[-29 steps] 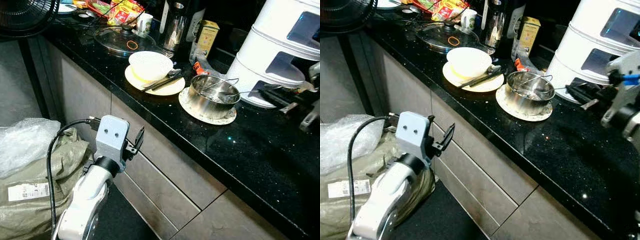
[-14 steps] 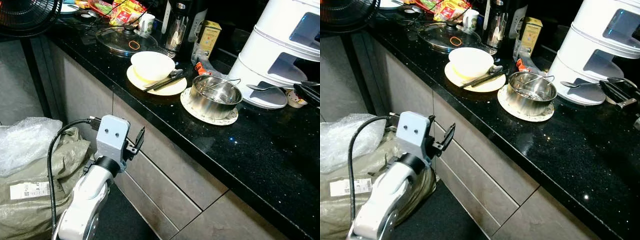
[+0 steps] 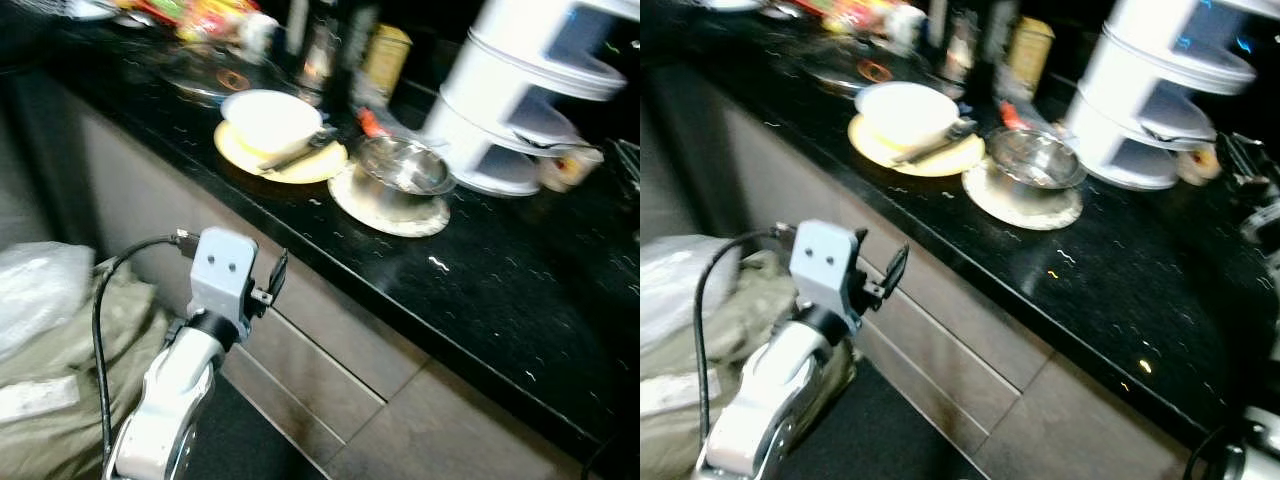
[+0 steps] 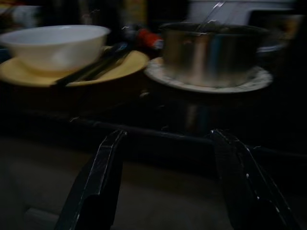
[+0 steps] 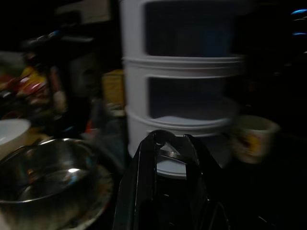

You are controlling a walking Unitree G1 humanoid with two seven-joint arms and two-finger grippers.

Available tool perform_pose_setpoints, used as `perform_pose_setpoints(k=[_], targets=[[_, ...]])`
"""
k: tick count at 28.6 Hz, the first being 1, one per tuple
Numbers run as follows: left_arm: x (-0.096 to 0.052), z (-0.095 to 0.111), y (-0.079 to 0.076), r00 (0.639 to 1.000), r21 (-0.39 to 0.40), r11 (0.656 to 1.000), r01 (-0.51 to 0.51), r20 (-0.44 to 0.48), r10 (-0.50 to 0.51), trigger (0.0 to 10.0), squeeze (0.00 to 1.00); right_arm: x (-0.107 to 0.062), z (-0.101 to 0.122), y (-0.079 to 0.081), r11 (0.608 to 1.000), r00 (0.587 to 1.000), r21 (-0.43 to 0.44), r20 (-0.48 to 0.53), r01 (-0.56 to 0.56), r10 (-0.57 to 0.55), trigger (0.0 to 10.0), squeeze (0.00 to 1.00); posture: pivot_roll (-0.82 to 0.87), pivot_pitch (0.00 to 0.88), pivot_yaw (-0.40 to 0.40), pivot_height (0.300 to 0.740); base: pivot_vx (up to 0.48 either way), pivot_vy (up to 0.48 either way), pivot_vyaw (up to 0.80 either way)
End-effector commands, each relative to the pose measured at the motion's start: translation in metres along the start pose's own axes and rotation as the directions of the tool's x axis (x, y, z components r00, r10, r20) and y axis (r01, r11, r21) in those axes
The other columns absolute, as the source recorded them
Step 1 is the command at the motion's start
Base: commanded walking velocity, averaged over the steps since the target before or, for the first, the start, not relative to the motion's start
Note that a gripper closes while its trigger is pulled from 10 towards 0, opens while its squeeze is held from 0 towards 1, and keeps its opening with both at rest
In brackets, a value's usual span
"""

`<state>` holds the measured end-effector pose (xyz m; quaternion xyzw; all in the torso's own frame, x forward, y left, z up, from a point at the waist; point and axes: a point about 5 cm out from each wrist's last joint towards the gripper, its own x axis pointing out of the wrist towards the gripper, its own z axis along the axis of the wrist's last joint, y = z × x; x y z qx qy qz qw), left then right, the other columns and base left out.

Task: Kitchen organization

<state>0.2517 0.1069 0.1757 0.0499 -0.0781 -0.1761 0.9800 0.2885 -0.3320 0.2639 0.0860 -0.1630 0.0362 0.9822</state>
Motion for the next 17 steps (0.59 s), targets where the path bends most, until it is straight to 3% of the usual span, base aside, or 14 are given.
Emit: perform_pose_setpoints(k=[1, 2, 3, 5, 6, 10, 11, 13, 16, 17], targets=[[0.0, -0.004, -0.001, 1.0, -0.007, 1.0, 0.009, -0.019, -0.009, 10.0, 0.0, -0.002, 0.01, -0.005, 1.0, 0.997, 0.01, 0.074, 0.026, -0.027, 0.0, 0.0, 0.15, 0.029, -0.188, 0.74, 0.0, 0.0, -0.8], [0.0, -0.004, -0.001, 1.0, -0.007, 1.0, 0.009, -0.019, -0.009, 10.0, 0.0, -0.002, 0.009, -0.007, 0.998, 0.994, 0.028, 0.09, 0.052, -0.054, 0.4, 0.0, 0.15, 0.03, -0.188, 0.74, 0.0, 0.0, -0.8], [0.0, -0.004, -0.001, 1.0, -0.008, 1.0, 0.009, -0.02, -0.009, 10.0, 0.0, -0.001, 0.008, -0.01, 0.996, 0.992, 0.04, 0.104, 0.074, -0.078, 3.0, 0.0, 0.15, 0.03, -0.188, 0.74, 0.0, 0.0, -0.8], [0.0, -0.004, -0.001, 1.0, -0.008, 1.0, 0.009, -0.019, -0.009, 10.0, 0.0, -0.001, 0.008, -0.011, 0.994, 0.988, 0.046, 0.116, 0.095, -0.1, 3.4, 0.0, 0.15, 0.031, -0.19, 0.74, 0.0, 0.0, -0.8], [0.0, -0.003, -0.001, 1.0, -0.009, 1.0, 0.009, -0.019, -0.009, 10.0, 0.0, 0.001, 0.004, -0.011, 0.989, 0.982, 0.065, 0.128, 0.13, -0.137, 10.0, 0.0, 0.15, 0.031, -0.19, 0.74, 0.0, 0.0, -0.8], [0.0, -0.003, -0.001, 1.0, -0.009, 1.0, 0.009, -0.019, -0.01, 10.0, 0.0, 0.003, -0.003, -0.007, 0.987, 0.98, 0.062, 0.12, 0.151, -0.158, 10.0, 0.0, 0.15, 0.032, -0.19, 0.74, 0.0, 0.0, -0.8], [0.0, -0.003, -0.001, 1.0, -0.009, 1.0, 0.01, -0.018, -0.01, 10.0, 0.0, 0.005, -0.016, -0.002, 0.982, 0.979, 0.047, 0.091, 0.182, -0.185, 10.0, 0.0, 0.15, 0.032, -0.19, 0.74, 0.0, 0.0, -0.8], [0.0, -0.003, -0.001, 1.0, -0.009, 1.0, 0.01, -0.018, -0.01, 10.0, 0.0, 0.006, -0.022, 0.001, 0.979, 0.977, 0.044, 0.077, 0.197, -0.2, 10.0, 0.0, 0.15, 0.032, -0.19, 0.74, 0.0, 0.0, -0.8], [0.0, -0.003, -0.002, 1.0, -0.009, 1.0, 0.012, -0.015, -0.012, 10.0, 0.0, 0.008, -0.034, 0.005, 0.973, 0.972, -0.007, 0.04, 0.231, -0.23, 10.0, 0.0, 0.15, 0.032, -0.187, 0.74, 0.0, 0.0, -0.8], [0.0, -0.002, -0.002, 1.0, -0.009, 1.0, 0.015, -0.013, -0.015, 10.0, 0.0, 0.01, -0.041, 0.009, 0.967, 0.969, -0.061, 0.015, 0.247, -0.246, 10.0, 0.0, 0.16, 0.034, -0.187, 0.74, 0.0, 0.0, -0.8]])
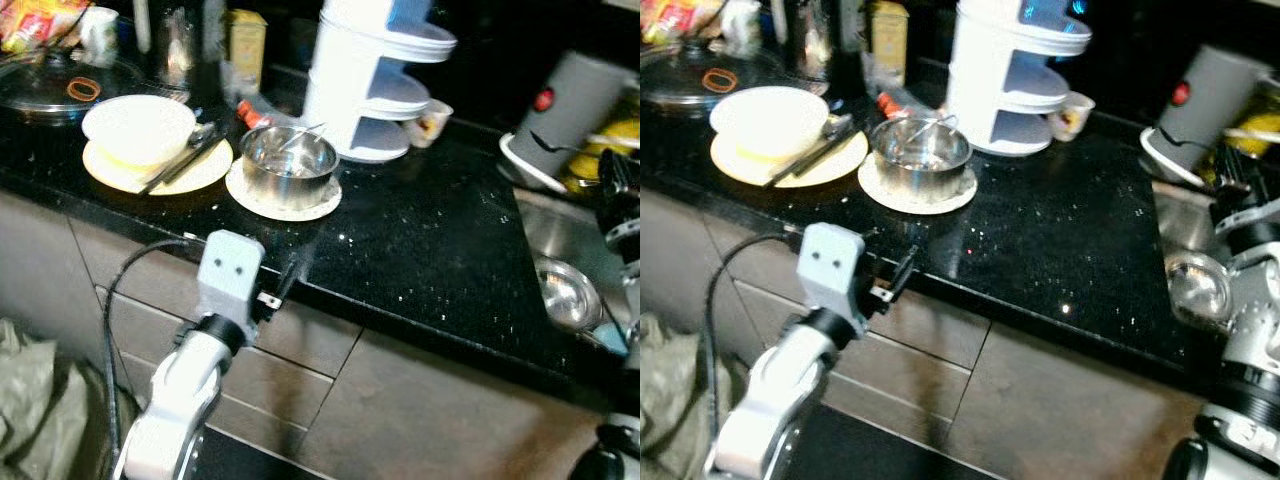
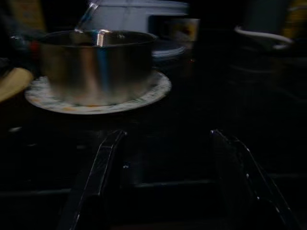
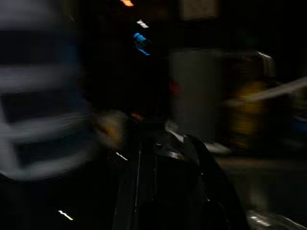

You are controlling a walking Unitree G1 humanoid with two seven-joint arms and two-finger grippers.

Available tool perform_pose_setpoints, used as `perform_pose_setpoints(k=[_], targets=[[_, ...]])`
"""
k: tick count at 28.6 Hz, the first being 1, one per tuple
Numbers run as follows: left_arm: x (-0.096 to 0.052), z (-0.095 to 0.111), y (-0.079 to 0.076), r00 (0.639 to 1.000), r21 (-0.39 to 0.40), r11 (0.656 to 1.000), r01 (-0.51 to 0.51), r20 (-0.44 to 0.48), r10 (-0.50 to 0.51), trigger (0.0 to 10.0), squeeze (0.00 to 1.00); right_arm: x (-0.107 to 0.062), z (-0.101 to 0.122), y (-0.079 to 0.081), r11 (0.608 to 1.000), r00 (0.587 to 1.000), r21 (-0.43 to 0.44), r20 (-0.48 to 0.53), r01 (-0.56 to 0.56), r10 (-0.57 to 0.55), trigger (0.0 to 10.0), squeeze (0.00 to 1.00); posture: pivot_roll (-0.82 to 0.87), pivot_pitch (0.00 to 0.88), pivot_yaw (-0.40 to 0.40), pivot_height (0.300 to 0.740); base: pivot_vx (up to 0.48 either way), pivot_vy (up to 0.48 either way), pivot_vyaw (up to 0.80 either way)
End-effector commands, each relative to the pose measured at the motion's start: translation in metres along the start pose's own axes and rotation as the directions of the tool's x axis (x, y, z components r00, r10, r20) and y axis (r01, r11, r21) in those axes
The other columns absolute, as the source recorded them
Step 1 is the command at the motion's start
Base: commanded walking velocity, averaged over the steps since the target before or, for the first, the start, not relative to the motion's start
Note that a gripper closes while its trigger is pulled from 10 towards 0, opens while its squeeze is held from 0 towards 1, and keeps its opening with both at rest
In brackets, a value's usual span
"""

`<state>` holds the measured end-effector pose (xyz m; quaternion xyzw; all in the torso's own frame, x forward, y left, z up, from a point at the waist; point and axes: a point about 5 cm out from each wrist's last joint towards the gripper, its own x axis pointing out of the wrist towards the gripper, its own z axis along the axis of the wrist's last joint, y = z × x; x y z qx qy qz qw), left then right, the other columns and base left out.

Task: Kitchen organization

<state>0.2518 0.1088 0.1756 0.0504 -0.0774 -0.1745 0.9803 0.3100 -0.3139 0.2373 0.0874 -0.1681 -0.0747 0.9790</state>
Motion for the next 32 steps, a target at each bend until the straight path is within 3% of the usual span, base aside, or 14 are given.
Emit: perform_pose_setpoints(k=[1, 6, 12, 15, 21, 24, 28, 32], targets=[[0.0, -0.001, -0.004, 1.0, -0.01, 1.0, 0.019, -0.009, -0.019, 10.0, 0.0, -0.001, -0.011, 0.0, 0.997, 0.999, -0.07, -0.034, 0.038, -0.041, 10.0, 0.0, 0.16, 0.034, -0.187, 0.74, 0.0, 0.0, -0.8], [-0.001, 0.0, -0.005, 0.999, -0.012, 0.999, 0.038, 0.002, -0.038, 10.0, 0.0, 0.005, -0.028, 0.019, 0.972, 0.994, -0.231, -0.094, 0.037, -0.06, 10.0, 0.0, 0.16, 0.035, -0.187, 0.74, 0.0, 0.0, -0.8], [0.0, 0.001, -0.006, 0.999, -0.003, 0.999, 0.042, 0.009, -0.042, 10.0, 0.0, 0.011, -0.037, 0.04, 0.958, 0.993, -0.285, -0.12, -0.013, -0.022, 10.0, 0.0, 0.16, 0.033, -0.19, 0.74, 0.0, 0.0, -0.8], [0.0, 0.003, -0.006, 0.999, 0.001, 0.999, 0.04, 0.017, -0.04, 10.0, 0.0, 0.019, -0.04, 0.059, 0.934, 0.995, -0.358, -0.104, -0.024, -0.014, 10.0, 0.0, 0.16, 0.031, -0.189, 0.74, 0.0, 0.0, -0.27], [0.0, 0.004, -0.006, 0.999, 0.005, 0.999, 0.038, 0.024, -0.038, 10.0, 0.0, 0.026, -0.039, 0.065, 0.905, 0.995, -0.425, -0.079, 0.018, -0.056, 10.0, 0.0, 0.16, 0.031, -0.189, 0.74, 0.0, 0.0, 0.0], [0.0, 0.004, -0.006, 0.999, 0.01, 0.999, 0.038, 0.028, -0.038, 10.0, 0.0, 0.029, -0.044, 0.064, 0.852, 0.985, -0.514, -0.07, 0.099, -0.156, 10.0, 0.0, 0.17, 0.026, -0.191, 0.74, 0.0, 0.0, 0.0], [0.0, 0.004, -0.006, 0.999, 0.011, 0.999, 0.038, 0.028, -0.038, 10.0, 0.0, 0.029, -0.046, 0.062, 0.842, 0.98, -0.525, -0.069, 0.124, -0.187, 10.0, 0.0, 0.17, 0.026, -0.191, 0.74, 0.0, 0.0, 0.0], [0.0, 0.003, -0.006, 0.999, 0.014, 0.999, 0.042, 0.027, -0.042, 10.0, 0.0, 0.028, -0.051, 0.06, 0.855, 0.971, -0.495, -0.087, 0.151, -0.222, 10.0, 0.0, 0.17, 0.017, -0.184, 0.74, 0.0, 0.0, -0.6]])
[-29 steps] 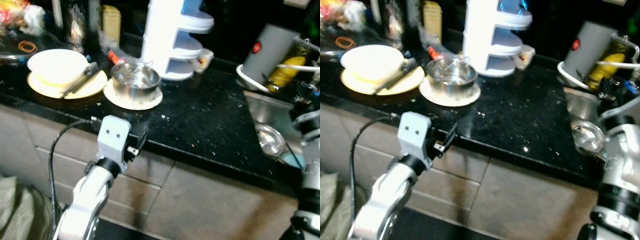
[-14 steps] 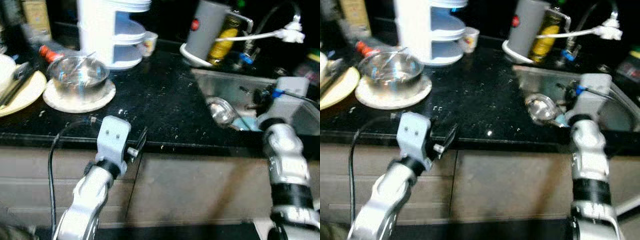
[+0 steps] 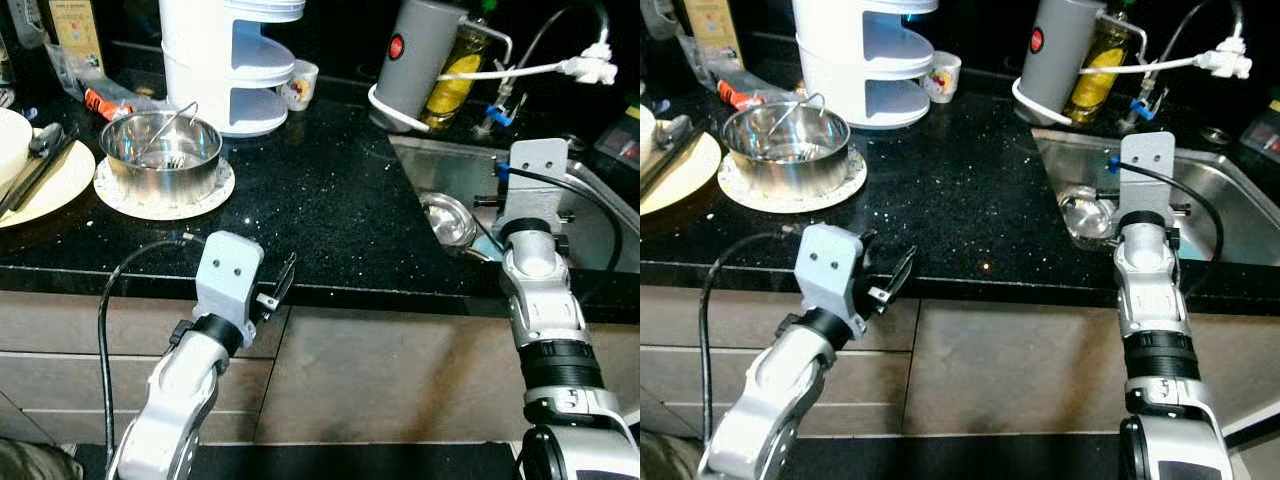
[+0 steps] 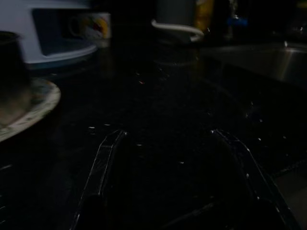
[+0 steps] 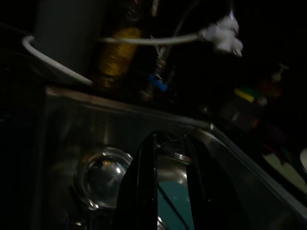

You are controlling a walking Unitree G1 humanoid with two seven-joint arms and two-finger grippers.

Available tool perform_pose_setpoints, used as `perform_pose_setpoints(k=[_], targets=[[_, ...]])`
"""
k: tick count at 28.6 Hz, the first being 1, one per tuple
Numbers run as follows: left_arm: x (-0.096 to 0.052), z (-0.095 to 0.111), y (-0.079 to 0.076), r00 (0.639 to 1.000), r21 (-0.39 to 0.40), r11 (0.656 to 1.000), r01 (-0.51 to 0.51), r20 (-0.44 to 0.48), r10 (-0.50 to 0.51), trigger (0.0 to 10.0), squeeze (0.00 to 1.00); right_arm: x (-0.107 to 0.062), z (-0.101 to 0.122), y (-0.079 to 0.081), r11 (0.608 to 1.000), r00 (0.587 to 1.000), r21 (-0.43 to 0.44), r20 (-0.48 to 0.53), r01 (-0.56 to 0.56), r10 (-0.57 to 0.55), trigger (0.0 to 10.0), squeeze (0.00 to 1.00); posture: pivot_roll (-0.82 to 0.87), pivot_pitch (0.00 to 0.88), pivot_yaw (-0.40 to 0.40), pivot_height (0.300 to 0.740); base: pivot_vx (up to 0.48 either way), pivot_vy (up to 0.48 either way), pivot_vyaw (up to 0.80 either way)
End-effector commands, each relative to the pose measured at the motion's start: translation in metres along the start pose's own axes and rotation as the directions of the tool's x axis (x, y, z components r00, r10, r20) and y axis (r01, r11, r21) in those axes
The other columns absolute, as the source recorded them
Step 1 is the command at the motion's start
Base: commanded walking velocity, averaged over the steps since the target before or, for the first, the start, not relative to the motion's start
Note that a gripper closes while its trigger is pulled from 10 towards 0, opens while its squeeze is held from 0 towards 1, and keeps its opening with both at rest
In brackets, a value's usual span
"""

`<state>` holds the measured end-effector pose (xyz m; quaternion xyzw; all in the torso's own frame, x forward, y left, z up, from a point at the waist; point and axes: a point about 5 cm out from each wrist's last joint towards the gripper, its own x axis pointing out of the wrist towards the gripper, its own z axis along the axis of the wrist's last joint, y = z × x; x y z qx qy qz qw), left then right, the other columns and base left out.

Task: Kitchen organization

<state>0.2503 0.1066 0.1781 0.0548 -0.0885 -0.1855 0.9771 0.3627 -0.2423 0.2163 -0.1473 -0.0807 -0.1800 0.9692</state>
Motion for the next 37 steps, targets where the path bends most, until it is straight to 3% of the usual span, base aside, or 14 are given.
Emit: perform_pose_setpoints(k=[1, 6, 11, 21, 22, 23, 29, 30, 32, 33, 34, 35, 37], targets=[[0.0, 0.0, -0.004, 1.0, 0.003, 1.0, 0.022, 0.005, -0.022, 10.0, 0.0, 0.0, -0.009, -0.008, 0.999, 0.998, 0.015, -0.04, 0.038, -0.038, 10.0, 0.0, 0.17, 0.015, -0.182, 0.74, 0.0, 0.0, -0.8], [0.0, -0.001, -0.004, 1.0, 0.005, 1.0, 0.027, 0.004, -0.027, 10.0, 0.0, 0.0, -0.008, -0.005, 0.999, 0.999, 0.028, -0.027, 0.025, -0.025, 10.0, 0.0, 0.17, 0.012, -0.18, 0.74, 0.0, 0.0, -0.8], [0.0, -0.001, -0.004, 1.0, 0.009, 1.0, 0.029, 0.004, -0.029, 10.0, 0.0, -0.003, 0.007, 0.021, 0.986, 0.988, 0.085, 0.078, -0.142, 0.136, 10.0, 0.0, 0.17, 0.011, -0.177, 0.74, 0.0, 0.0, -0.19], [0.0, -0.001, -0.004, 1.0, 0.011, 1.0, 0.027, 0.005, -0.027, 10.0, 0.0, -0.004, 0.009, 0.047, 0.965, 0.968, 0.095, 0.078, -0.244, 0.237, 10.0, 0.0, 0.17, 0.015, -0.175, 0.74, 0.0, 0.0, 0.0], [0.0, -0.001, -0.004, 1.0, 0.011, 1.0, 0.027, 0.005, -0.027, 10.0, 0.0, -0.004, 0.01, 0.05, 0.961, 0.964, 0.096, 0.086, -0.26, 0.252, 10.0, 0.47, 0.17, 0.015, -0.175, 0.74, 0.0, 0.0, 0.0], [0.0, -0.001, -0.004, 1.0, 0.01, 1.0, 0.027, 0.005, -0.027, 10.0, 0.0, -0.004, 0.011, 0.051, 0.962, 0.964, 0.089, 0.093, -0.258, 0.25, 10.0, 1.0, 0.17, 0.019, -0.174, 0.74, 0.0, 0.0, 0.0], [0.0, 0.0, -0.004, 1.0, 0.01, 1.0, 0.025, 0.006, -0.025, 10.0, 0.0, 0.0, 0.014, 0.045, 0.983, 0.982, 0.077, 0.099, -0.169, 0.161, 10.0, 1.0, 0.17, 0.02, -0.178, 0.74, 0.0, 0.0, 0.0], [0.0, 0.0, -0.004, 1.0, 0.01, 1.0, 0.024, 0.007, -0.024, 10.0, 0.0, 0.001, 0.018, 0.042, 0.983, 0.983, 0.106, 0.123, -0.152, 0.139, 10.0, 0.0, 0.17, 0.022, -0.181, 0.74, 0.0, 0.0, 0.0], [0.0, 0.0, -0.004, 1.0, 0.01, 1.0, 0.022, 0.008, -0.022, 10.0, 0.0, 0.001, 0.028, 0.036, 0.968, 0.977, 0.198, 0.178, -0.151, 0.116, 10.0, 0.0, 0.17, 0.023, -0.183, 0.74, 0.0, 0.0, 0.0], [0.0, 0.0, -0.004, 1.0, 0.01, 1.0, 0.019, 0.01, -0.019, 10.0, 0.0, -0.001, 0.042, 0.027, 0.835, 0.963, 0.502, 0.244, -0.228, 0.116, 10.0, 0.0, 0.17, 0.023, -0.183, 0.74, 0.0, 0.0, 0.0], [0.0, 0.0, -0.004, 1.0, 0.01, 1.0, 0.018, 0.01, -0.018, 10.0, 0.0, -0.003, 0.047, 0.024, 0.743, 0.953, 0.612, 0.28, -0.273, 0.119, 10.0, 0.0, 0.17, 0.023, -0.183, 0.74, 0.0, 0.0, 0.0], [0.0, 0.0, -0.004, 1.0, 0.01, 1.0, 0.017, 0.01, -0.017, 10.0, 0.0, -0.006, 0.051, 0.021, 0.673, 0.938, 0.669, 0.325, -0.316, 0.118, 10.0, 0.0, 0.17, 0.023, -0.183, 0.74, 0.0, 0.0, 0.0], [0.0, 0.001, -0.003, 1.0, 0.01, 1.0, 0.015, 0.012, -0.015, 10.0, 0.0, -0.015, 0.053, 0.025, 0.592, 0.894, 0.679, 0.401, -0.435, 0.198, 10.0, 0.0, 0.16, 0.025, -0.184, 0.74, 0.0, 0.0, 0.0]])
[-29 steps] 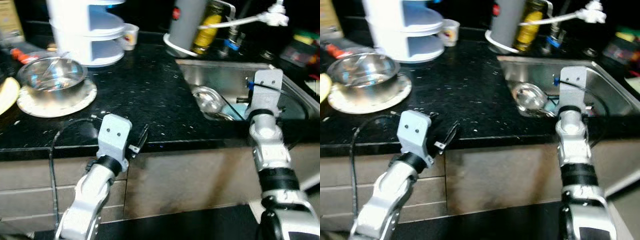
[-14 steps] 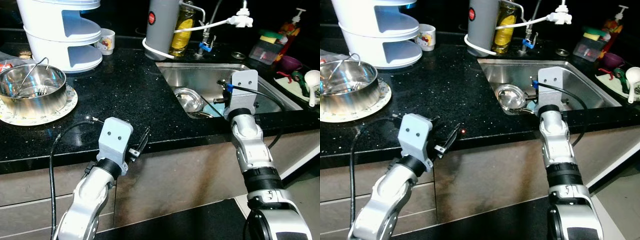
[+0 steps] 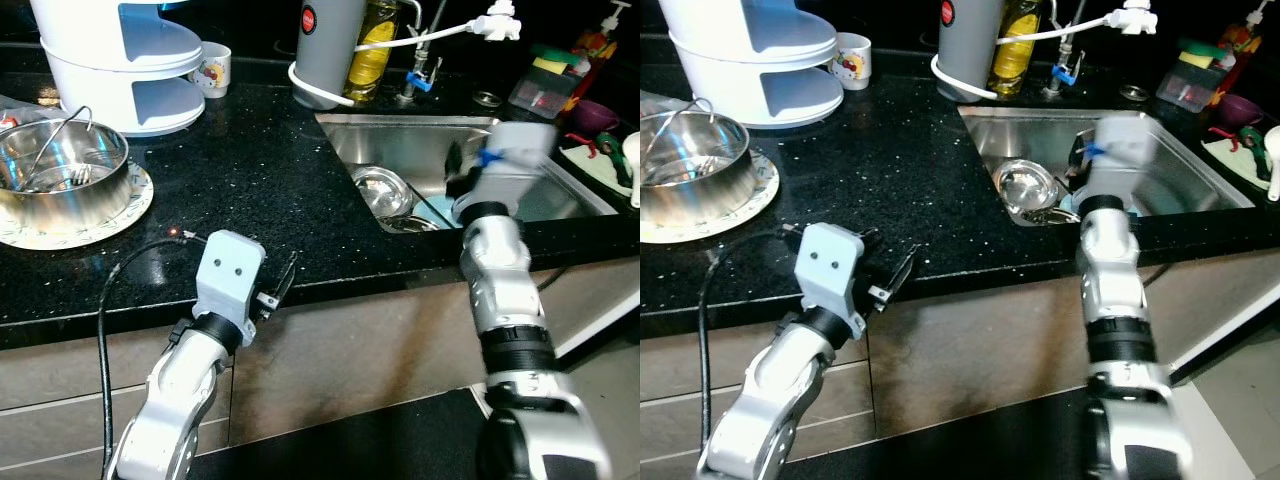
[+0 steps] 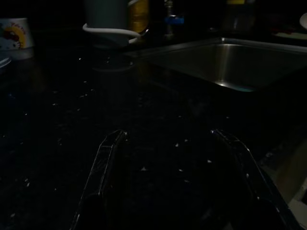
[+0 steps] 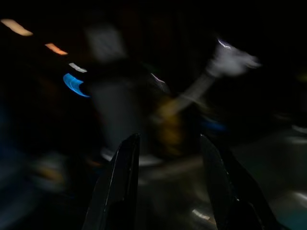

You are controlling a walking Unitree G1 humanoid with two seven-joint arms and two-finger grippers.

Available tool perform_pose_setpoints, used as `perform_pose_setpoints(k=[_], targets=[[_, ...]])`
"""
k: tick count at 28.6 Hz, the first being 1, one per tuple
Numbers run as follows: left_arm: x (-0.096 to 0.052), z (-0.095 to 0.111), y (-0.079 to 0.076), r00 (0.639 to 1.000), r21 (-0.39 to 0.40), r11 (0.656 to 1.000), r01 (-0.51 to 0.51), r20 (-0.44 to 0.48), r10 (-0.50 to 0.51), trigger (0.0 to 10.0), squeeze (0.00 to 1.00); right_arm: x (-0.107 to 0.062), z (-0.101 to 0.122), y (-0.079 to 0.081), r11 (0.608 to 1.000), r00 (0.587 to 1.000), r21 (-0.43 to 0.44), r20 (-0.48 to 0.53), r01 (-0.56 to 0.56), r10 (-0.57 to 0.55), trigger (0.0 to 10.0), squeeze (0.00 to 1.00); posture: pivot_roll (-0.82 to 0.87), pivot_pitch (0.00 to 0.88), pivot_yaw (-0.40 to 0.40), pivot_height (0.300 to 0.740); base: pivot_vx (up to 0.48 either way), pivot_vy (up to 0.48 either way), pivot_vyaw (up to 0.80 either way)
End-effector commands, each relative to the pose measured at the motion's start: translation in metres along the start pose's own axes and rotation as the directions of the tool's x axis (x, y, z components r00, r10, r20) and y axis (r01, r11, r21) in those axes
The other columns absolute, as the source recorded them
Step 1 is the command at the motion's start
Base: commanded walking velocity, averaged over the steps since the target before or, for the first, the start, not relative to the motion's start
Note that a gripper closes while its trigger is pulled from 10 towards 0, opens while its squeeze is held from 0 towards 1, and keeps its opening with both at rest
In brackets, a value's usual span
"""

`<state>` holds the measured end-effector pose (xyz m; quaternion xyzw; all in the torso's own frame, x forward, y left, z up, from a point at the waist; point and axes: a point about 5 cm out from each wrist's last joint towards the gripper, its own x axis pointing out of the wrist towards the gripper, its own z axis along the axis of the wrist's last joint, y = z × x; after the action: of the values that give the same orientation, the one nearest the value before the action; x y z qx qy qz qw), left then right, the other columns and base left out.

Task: Kitchen organization

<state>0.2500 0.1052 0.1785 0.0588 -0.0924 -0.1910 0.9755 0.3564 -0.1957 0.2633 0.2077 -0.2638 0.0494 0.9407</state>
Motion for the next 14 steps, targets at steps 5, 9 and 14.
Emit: perform_pose_setpoints(k=[5, 9, 14], targets=[[0.001, 0.007, 0.003, 0.999, 0.02, 1.0, -0.018, 0.032, 0.018, 10.0, 0.0, -0.036, -0.023, 0.032, 0.94, 0.935, 0.129, -0.125, -0.315, 0.331, 10.0, 0.0, 0.17, 0.027, -0.187, 0.74, 0.0, 0.0, 0.3], [0.006, 0.019, 0.015, 0.995, 0.093, 0.993, -0.07, 0.08, 0.063, 10.0, 0.0, -0.052, -0.031, 0.046, 0.89, 0.882, 0.201, -0.163, -0.409, 0.442, 10.0, 0.0, 0.17, 0.028, -0.19, 0.74, 0.0, 0.0, 0.77], [0.012, 0.038, 0.035, 0.981, 0.164, 0.975, -0.148, 0.152, 0.123, 10.0, 0.0, -0.065, -0.032, 0.056, 0.824, 0.82, 0.284, -0.169, -0.49, 0.546, 10.0, 0.0, 0.16, 0.026, -0.19, 0.74, 0.0, 0.0, 0.77]])
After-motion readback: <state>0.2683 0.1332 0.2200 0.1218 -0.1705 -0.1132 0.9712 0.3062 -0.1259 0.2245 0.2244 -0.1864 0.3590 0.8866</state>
